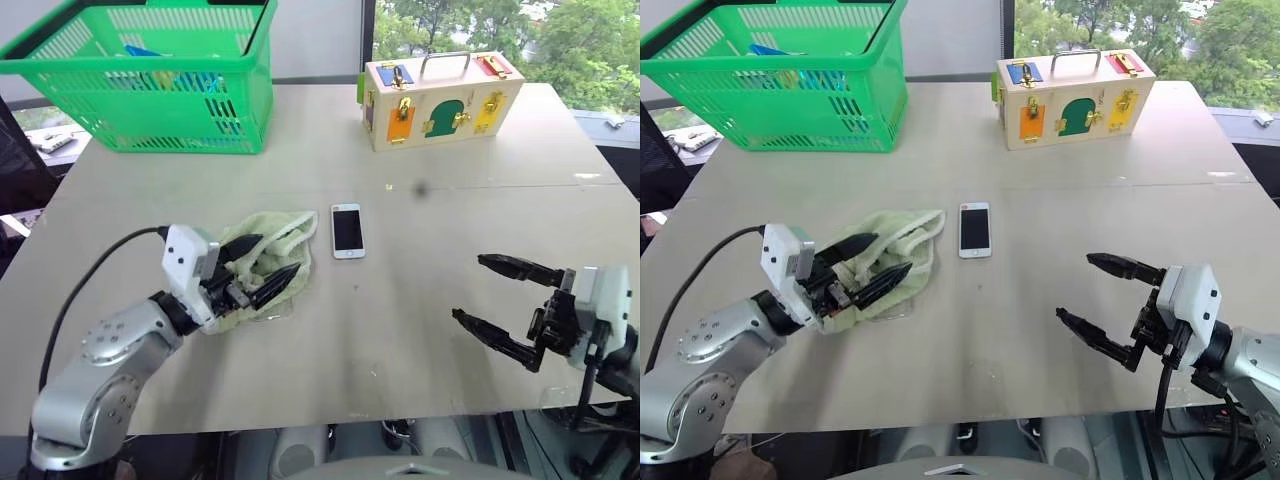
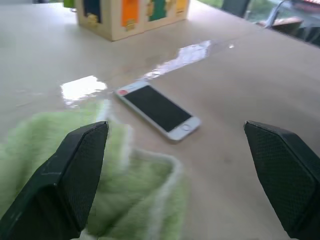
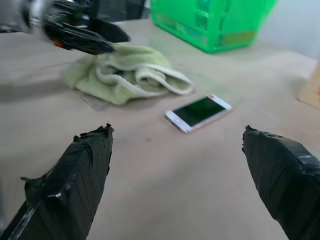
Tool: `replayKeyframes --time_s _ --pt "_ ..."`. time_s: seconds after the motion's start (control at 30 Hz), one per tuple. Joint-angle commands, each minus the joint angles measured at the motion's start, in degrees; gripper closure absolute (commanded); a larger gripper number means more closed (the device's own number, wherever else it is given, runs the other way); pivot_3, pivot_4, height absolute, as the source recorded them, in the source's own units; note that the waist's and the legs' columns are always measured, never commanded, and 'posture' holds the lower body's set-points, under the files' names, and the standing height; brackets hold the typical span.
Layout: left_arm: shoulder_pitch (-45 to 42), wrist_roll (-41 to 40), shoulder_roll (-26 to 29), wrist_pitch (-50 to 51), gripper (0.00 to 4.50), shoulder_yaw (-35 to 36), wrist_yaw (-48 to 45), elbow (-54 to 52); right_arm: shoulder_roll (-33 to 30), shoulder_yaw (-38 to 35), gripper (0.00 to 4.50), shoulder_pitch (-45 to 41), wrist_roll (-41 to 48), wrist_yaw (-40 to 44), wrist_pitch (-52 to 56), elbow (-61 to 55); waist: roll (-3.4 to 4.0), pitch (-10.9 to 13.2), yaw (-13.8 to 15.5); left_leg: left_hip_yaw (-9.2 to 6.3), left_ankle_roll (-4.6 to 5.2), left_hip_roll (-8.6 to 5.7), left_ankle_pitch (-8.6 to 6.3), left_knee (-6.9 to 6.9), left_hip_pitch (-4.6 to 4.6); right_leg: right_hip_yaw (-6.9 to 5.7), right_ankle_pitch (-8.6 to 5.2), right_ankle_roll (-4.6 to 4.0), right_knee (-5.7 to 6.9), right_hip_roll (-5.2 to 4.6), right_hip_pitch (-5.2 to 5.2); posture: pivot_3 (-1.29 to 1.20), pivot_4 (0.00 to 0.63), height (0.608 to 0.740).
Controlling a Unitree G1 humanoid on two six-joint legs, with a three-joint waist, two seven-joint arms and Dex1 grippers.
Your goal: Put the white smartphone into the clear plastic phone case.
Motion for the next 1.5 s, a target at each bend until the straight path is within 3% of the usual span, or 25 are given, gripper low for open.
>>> replayKeyframes --time_s 0.03,0.37,0.6,0.7,0.8,1.03,1.27,1.37,1.5 --pt "-0.6 7.0 2.8 -4.4 0.00 -2.1 -2.5 4.8 -1.1 0.3 0.06 -1.5 2.4 -1.2 1.2 -2.7 0.00 0.0 0.0 0.01 0.00 0.01 0.00 -0.02 0.00 -0.01 0.00 0.00 -0.01 0.02 -0.01 0.00 0.150 0.740" --pt "-2.8 19.7 6.1 -13.6 0.00 -8.2 -8.8 21.4 -2.3 1.2 0.06 -2.2 3.0 -2.6 2.8 -3.4 0.00 0.0 -0.1 0.04 -0.23 0.06 -0.15 0.02 0.03 -0.07 0.01 -0.01 0.00 -0.17 -0.02 0.00 0.150 0.740" --pt "-2.3 19.0 4.0 -18.6 3.11 -6.9 -12.3 26.6 -2.4 2.3 0.00 -2.1 1.8 -2.9 2.7 -3.1 0.01 0.0 -0.2 0.03 -0.13 0.07 -0.09 0.02 0.04 -0.16 0.01 -0.01 0.07 -0.38 -0.02 0.00 0.150 0.740" --pt "-3.6 9.8 -0.1 -17.3 4.39 0.3 -12.7 27.8 -2.4 3.0 0.00 -2.6 1.6 -3.1 2.7 -2.7 0.01 0.0 -0.3 0.02 0.01 0.08 -0.01 0.03 0.06 -0.16 0.01 -0.01 0.12 -0.39 -0.02 0.00 0.150 0.740" --pt "-6.3 5.9 -1.7 -15.8 4.39 8.1 -8.8 32.0 -2.3 3.5 0.00 -3.0 1.7 -3.0 2.5 -2.3 -0.12 0.0 -0.3 -0.04 0.02 0.08 0.00 0.08 0.04 -0.17 0.01 -0.01 0.18 -0.42 -0.02 0.00 0.150 0.740" --pt "-14.0 10.2 3.3 -17.7 4.39 17.8 1.8 48.6 -1.9 4.7 0.00 -3.4 1.2 -2.0 1.6 -1.2 -0.23 0.0 -0.3 -0.03 0.02 0.03 0.01 0.12 0.11 -0.28 0.01 -0.01 0.36 -0.20 -0.01 0.00 0.150 0.740" --pt "-11.5 12.1 3.8 -10.7 4.39 12.1 0.4 45.8 -1.5 6.2 0.00 -4.5 0.0 -0.9 0.5 0.5 -0.42 -0.1 -0.3 0.10 0.03 -0.02 0.00 0.12 0.10 -0.20 0.02 0.01 0.31 -0.45 -0.01 0.00 0.150 0.740" --pt "-10.3 8.7 3.5 -5.1 3.44 11.6 -1.5 42.2 -1.3 6.5 0.00 -4.5 -0.7 -0.7 -0.1 1.0 -0.45 -0.1 -0.3 0.09 0.02 0.02 -0.01 0.12 0.09 -0.19 0.01 0.00 0.30 -0.53 -0.02 0.00 0.150 0.740" --pt "-11.2 5.3 4.2 -1.4 1.60 13.3 -3.2 39.2 -0.8 6.8 0.00 -4.3 -1.3 -0.8 -0.6 1.0 -0.45 -0.1 -0.3 -0.02 -0.08 0.07 -0.06 0.11 0.11 -0.20 0.01 -0.02 0.35 -0.51 -0.02 0.00 0.150 0.740"
